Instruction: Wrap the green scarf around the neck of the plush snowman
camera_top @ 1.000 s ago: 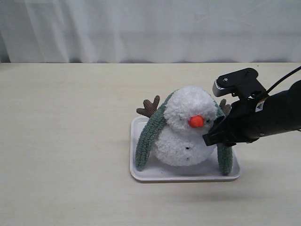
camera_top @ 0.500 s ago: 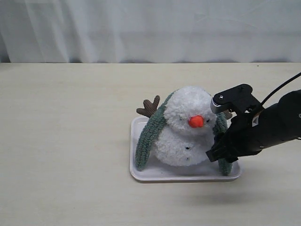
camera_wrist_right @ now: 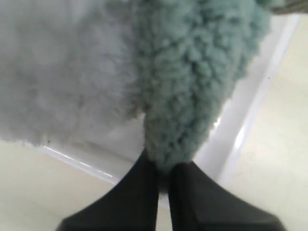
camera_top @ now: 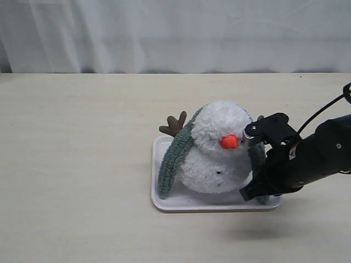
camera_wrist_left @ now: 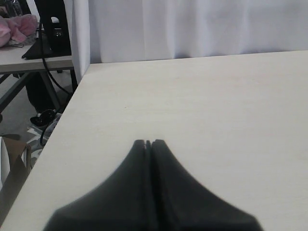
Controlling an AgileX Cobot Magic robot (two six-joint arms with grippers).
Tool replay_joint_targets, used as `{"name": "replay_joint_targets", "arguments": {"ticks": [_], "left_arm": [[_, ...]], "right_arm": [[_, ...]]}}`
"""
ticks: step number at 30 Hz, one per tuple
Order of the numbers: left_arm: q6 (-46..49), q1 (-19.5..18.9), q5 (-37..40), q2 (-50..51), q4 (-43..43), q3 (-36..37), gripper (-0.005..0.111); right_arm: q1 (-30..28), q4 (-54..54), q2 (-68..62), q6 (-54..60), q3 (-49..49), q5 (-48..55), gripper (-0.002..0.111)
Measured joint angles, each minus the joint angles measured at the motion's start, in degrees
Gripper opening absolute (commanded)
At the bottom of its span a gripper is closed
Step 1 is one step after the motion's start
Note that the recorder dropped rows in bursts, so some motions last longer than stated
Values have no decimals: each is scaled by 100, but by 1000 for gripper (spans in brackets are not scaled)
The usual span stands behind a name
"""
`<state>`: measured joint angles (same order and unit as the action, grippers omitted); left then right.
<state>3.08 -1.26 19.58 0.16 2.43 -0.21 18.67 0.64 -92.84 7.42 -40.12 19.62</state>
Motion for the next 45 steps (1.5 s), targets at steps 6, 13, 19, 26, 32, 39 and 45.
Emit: {"name": "replay_joint_targets", "arguments": {"ticks": [6, 13, 19, 26, 32, 39, 45], "left_arm": [[0, 0, 0, 0, 0, 0, 0], [0, 0, 0, 0, 0, 0, 0], [0, 0, 0, 0, 0, 0, 0], [0, 0, 0, 0, 0, 0, 0], [0, 0, 0, 0, 0, 0, 0], [0, 0, 0, 0, 0, 0, 0], [0, 0, 0, 0, 0, 0, 0]], "right_arm": [[0, 1157, 563, 174, 0, 566, 4], [10, 1772, 338, 384, 70, 1047, 4], [10, 1908, 62, 395, 70, 661, 4], [10, 2073, -15, 542, 70, 438, 8], [10, 2094, -1, 613, 70, 598, 43], [10, 2244, 519, 537, 70, 1411, 61], [10, 2651, 1388, 537, 70, 1992, 61]]}}
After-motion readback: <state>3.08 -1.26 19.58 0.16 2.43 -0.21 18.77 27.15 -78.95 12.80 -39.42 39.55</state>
